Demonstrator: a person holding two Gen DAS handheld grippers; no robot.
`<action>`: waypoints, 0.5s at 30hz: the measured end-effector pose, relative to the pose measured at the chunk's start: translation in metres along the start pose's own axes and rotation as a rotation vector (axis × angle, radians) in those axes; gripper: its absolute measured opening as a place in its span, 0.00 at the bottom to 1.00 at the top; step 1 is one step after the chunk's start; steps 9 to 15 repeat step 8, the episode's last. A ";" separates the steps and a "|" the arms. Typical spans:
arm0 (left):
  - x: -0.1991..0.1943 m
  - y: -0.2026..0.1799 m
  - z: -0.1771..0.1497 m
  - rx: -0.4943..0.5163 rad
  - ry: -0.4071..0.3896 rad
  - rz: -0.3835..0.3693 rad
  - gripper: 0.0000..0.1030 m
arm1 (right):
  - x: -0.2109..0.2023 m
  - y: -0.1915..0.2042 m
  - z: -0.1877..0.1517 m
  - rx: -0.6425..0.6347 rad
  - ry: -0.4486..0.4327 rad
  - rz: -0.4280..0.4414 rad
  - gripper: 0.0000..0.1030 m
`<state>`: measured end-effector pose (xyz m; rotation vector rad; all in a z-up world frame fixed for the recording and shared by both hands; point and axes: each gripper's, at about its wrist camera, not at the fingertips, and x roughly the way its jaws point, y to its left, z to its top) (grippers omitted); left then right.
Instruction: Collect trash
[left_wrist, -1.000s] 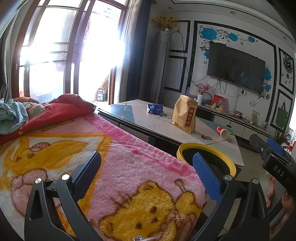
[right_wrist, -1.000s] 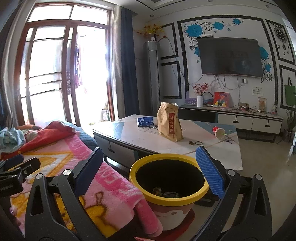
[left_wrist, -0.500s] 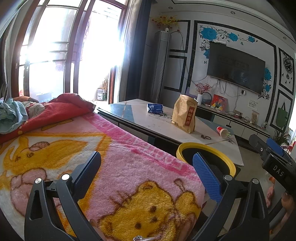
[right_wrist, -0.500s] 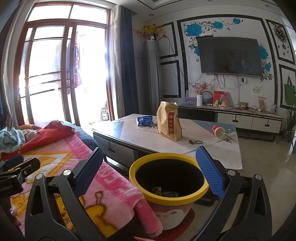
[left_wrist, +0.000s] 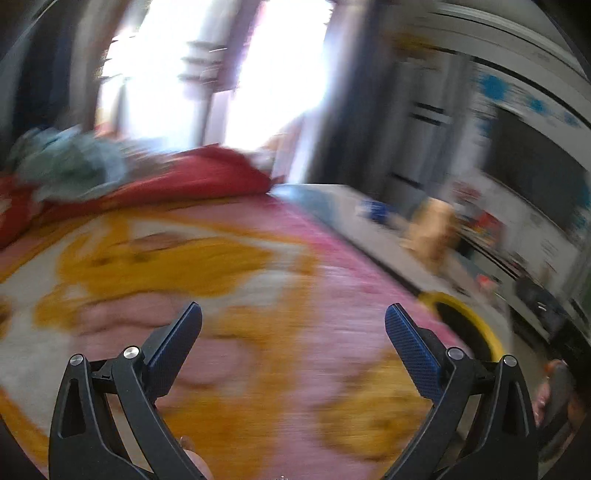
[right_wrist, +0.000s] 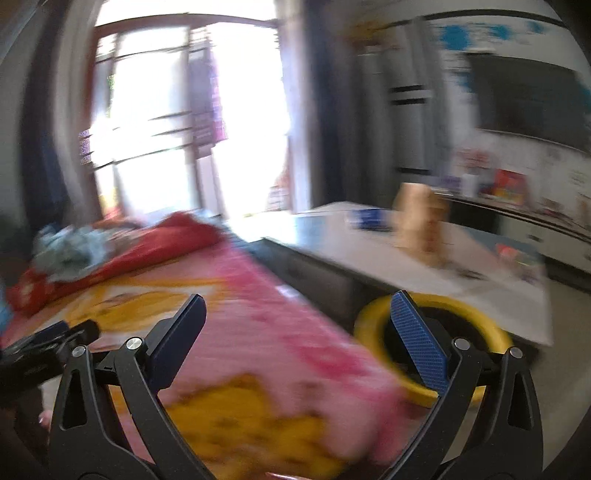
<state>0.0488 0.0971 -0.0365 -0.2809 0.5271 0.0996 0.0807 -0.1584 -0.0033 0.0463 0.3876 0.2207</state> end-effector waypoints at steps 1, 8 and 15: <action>-0.001 0.023 0.005 -0.027 -0.002 0.073 0.94 | 0.013 0.022 0.004 -0.024 0.036 0.067 0.89; -0.011 0.240 0.028 -0.283 0.111 0.655 0.94 | 0.102 0.249 -0.017 -0.260 0.400 0.503 0.89; -0.011 0.240 0.028 -0.283 0.111 0.655 0.94 | 0.102 0.249 -0.017 -0.260 0.400 0.503 0.89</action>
